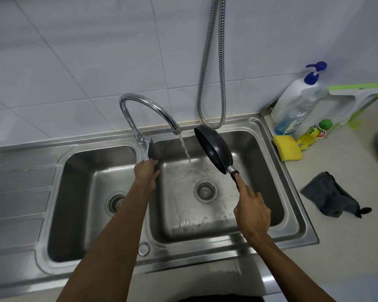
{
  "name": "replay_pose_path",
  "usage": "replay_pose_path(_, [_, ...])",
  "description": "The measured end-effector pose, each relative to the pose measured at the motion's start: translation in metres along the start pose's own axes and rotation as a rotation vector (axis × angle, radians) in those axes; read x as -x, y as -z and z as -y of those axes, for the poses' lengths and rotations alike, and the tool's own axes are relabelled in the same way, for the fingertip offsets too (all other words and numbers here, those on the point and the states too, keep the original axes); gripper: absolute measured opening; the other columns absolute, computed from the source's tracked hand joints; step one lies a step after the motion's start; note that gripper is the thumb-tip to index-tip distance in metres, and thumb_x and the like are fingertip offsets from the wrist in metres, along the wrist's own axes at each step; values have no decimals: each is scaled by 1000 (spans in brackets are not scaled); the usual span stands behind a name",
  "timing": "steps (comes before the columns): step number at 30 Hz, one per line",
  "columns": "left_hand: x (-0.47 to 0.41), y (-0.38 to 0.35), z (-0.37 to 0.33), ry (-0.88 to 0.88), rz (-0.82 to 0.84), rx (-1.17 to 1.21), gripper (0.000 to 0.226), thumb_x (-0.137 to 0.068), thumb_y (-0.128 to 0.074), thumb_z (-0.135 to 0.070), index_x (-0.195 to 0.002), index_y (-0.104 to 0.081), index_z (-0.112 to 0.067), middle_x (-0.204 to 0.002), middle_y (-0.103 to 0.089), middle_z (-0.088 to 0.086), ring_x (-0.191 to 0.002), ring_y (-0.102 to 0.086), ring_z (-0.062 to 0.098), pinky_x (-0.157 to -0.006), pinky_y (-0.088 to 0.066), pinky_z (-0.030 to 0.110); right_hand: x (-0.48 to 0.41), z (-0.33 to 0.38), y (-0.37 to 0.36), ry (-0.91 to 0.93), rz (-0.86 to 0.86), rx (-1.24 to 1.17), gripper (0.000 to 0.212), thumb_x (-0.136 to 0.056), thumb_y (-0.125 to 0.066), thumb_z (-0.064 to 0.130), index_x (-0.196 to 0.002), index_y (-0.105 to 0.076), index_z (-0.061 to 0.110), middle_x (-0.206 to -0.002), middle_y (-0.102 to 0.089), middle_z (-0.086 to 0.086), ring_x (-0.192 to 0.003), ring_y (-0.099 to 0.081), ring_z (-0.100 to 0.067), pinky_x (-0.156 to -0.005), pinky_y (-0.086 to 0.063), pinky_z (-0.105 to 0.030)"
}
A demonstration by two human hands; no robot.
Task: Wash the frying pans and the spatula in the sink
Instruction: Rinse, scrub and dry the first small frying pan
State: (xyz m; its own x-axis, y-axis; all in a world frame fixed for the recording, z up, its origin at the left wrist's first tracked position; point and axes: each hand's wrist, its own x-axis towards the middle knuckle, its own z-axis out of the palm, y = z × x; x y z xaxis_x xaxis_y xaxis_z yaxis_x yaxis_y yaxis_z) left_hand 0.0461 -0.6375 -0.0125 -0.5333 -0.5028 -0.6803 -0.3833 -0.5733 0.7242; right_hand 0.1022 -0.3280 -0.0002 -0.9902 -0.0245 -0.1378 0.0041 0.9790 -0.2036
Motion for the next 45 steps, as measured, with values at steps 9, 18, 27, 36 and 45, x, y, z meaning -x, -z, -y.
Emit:
replay_pose_path(9, [-1,-31,-45,-362,-21,-361,35,-93,-47,-14,-125,-55,0,-95,-57,2,-79,-54,11,-84,-53,38,-3,6,-2,17,-14,-33,102,-80,-77,8,-157,-18,41,-121,-67,8,-90,-60,-20,-61,-55,-36])
replay_pose_path(18, [10,-25,-53,-360,163,-430,40,-83,-54,-18,-122,-57,-23,-108,-56,4,-96,-55,21,-80,-46,38,2,6,1,10,-39,-12,103,-80,-70,3,-157,-15,44,-118,-65,12,-85,-56,-19,-57,-52,-36])
replay_pose_path(27, [86,-27,61,-47,408,-641,17,-99,-55,-15,-114,-63,-17,-123,-68,8,-106,-65,22,-78,-48,32,17,20,1,-51,-49,-255,79,-88,-63,8,-148,-26,44,-96,-70,2,-80,-65,-24,-66,-57,-44])
replay_pose_path(36, [142,-55,129,318,570,-513,60,-93,-45,-68,-112,-73,-20,-105,-78,-2,-106,-71,20,-104,-50,45,32,32,5,-256,132,-677,15,-103,-39,38,-117,-35,36,-99,-72,-2,-85,-68,-22,-85,-56,-44])
replay_pose_path(45, [96,-82,190,339,419,-225,58,-55,-90,-54,-92,-66,-16,-83,-67,7,-84,-67,25,-74,-52,37,35,9,11,-147,158,-887,13,-100,-36,37,-101,-46,46,-88,-70,4,-81,-70,-17,-74,-62,-47])
